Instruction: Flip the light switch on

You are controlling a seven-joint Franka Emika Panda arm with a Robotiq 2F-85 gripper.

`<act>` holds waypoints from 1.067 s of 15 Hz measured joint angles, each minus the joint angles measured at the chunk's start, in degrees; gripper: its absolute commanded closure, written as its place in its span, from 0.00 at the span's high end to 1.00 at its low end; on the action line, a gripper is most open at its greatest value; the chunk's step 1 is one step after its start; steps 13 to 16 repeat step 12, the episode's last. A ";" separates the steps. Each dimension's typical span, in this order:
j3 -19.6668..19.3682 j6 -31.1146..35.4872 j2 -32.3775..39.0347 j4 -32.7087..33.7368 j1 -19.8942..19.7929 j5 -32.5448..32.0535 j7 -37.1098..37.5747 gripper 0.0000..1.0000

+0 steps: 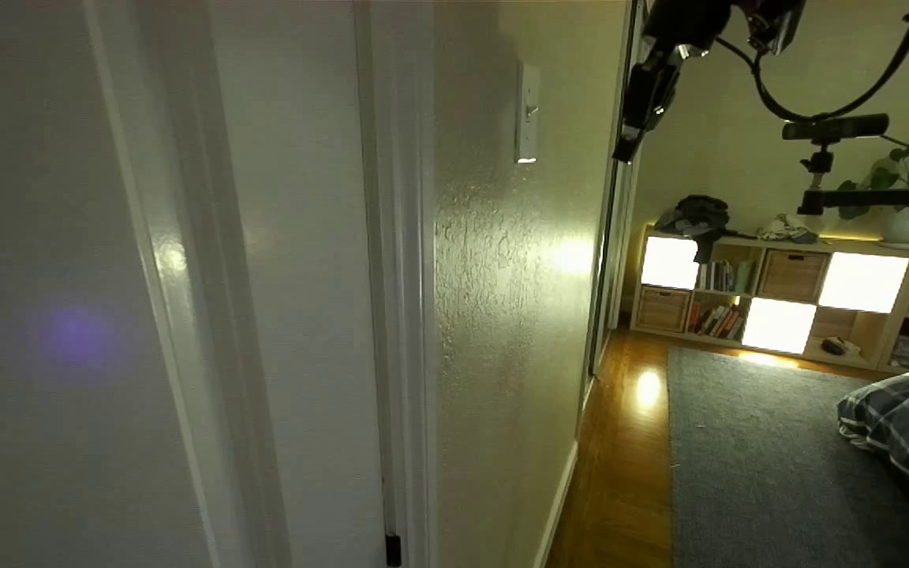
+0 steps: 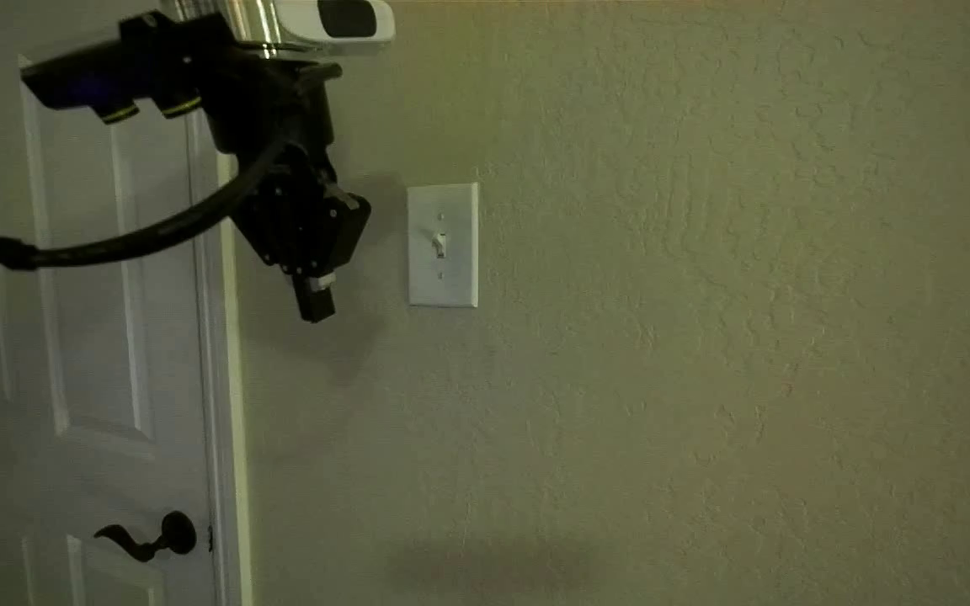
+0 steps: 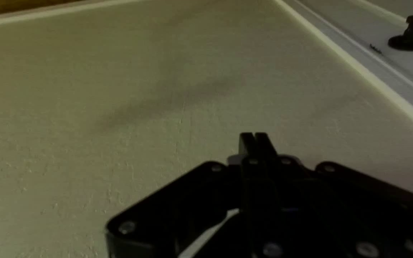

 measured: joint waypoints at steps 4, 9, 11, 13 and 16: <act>-1.47 -6.94 -2.74 -2.49 -0.10 -0.04 0.28 0.06; -2.02 -9.34 -3.96 -3.81 -0.13 -0.07 0.33 0.29; -2.02 -9.34 -3.97 -3.81 -0.13 -0.07 0.33 0.29; -2.02 -9.35 -3.97 -3.81 -0.13 -0.07 0.33 0.29; -2.02 -9.35 -3.97 -3.81 -0.13 -0.07 0.33 0.29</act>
